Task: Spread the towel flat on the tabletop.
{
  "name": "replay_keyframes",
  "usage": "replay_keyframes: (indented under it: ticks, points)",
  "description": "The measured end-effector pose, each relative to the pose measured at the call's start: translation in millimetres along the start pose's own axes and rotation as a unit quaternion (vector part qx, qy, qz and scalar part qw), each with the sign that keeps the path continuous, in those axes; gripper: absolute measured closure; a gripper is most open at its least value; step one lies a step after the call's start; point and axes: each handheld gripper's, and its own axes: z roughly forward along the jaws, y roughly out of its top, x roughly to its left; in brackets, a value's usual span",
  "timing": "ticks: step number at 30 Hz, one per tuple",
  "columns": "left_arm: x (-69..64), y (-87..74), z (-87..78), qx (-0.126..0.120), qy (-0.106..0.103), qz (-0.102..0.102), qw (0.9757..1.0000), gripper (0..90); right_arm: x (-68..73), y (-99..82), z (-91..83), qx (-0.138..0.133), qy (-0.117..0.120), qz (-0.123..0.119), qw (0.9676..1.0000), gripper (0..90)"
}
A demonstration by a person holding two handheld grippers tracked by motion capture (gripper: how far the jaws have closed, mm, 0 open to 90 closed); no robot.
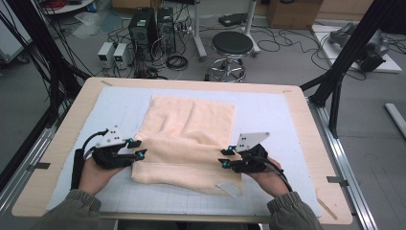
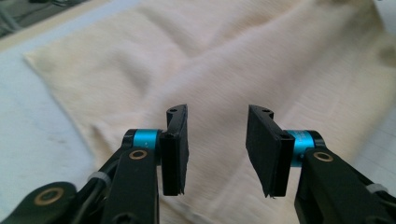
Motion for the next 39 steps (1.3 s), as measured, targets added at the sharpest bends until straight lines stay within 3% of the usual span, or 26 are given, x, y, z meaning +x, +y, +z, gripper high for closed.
replay_keyframes:
  ticks: [3,7,9,11,14,16,19,23,25,30,34,36,37,39]
  points:
    - [-12.3,-16.9,13.1,0.03,-0.027,0.016,0.999,57.2,6.9,-13.9,9.4,0.014,0.015,0.003,0.9998,60.1]
    - [-16.1,-34.5,31.0,0.073,-0.054,0.017,0.9957,57.2,10.4,-27.5,25.6,0.05,0.033,0.009,0.9981,58.8]
    - [-12.3,-36.0,32.4,0.066,-0.068,0.007,0.9955,59.2,11.5,-28.4,33.1,0.073,0.033,-0.004,0.9968,60.0]
    - [-11.0,-35.3,33.3,0.067,-0.074,0.002,0.995,63.5,10.5,-28.1,36.6,0.073,0.038,-0.002,0.9966,63.3]
    - [-11.0,-31.5,34.9,0.078,-0.077,-0.012,0.9939,74.1,8.0,-28.0,37.3,0.071,0.043,0.009,0.9965,76.6]
    - [-14.4,-28.8,34.9,0.081,-0.064,-0.002,0.9947,82.2,8.7,-27.0,38.0,0.073,0.049,0.007,0.9961,83.4]
    - [-19.7,-24.1,30.6,0.079,-0.051,0.009,0.9955,85.4,10.8,-26.3,36.7,0.072,0.049,0.002,0.9962,85.8]
    - [-28.2,-14.8,9.6,0.061,-0.046,0.016,0.997,85.7,14.3,-23.3,26.0,0.054,0.057,0.009,0.9969,86.1]
    - [-36.6,-9.2,-5.0,0.053,-0.041,0.028,0.9973,85.7,18.9,-19.3,19.2,0.044,0.058,0.004,0.9974,86.1]
    - [-60.0,2.4,-44.7,0.032,-0.045,0.051,0.9972,85.8,40.2,-3.7,-8.2,0.007,0.067,-0.017,0.9976,86.1]
    - [-83.0,9.4,-79.7,0.008,-0.057,0.064,0.9963,85.5,68.4,6.7,-38.2,-0.031,0.074,-0.039,0.996,86.1]
    - [-91.5,12.0,-93.2,-0.008,-0.057,0.077,0.9954,80.7,85.3,11.1,-53.8,-0.047,0.077,-0.056,0.9943,85.3]
    - [-92.4,12.4,-96.1,-0.013,-0.052,0.078,0.9955,73.5,90.2,12.0,-58.7,-0.058,0.079,-0.066,0.993,82.0]
    - [-89.4,9.7,-94.5,-0.017,-0.047,0.068,0.9965,64.7,91.2,11.5,-60.7,-0.068,0.086,-0.056,0.9924,75.5]
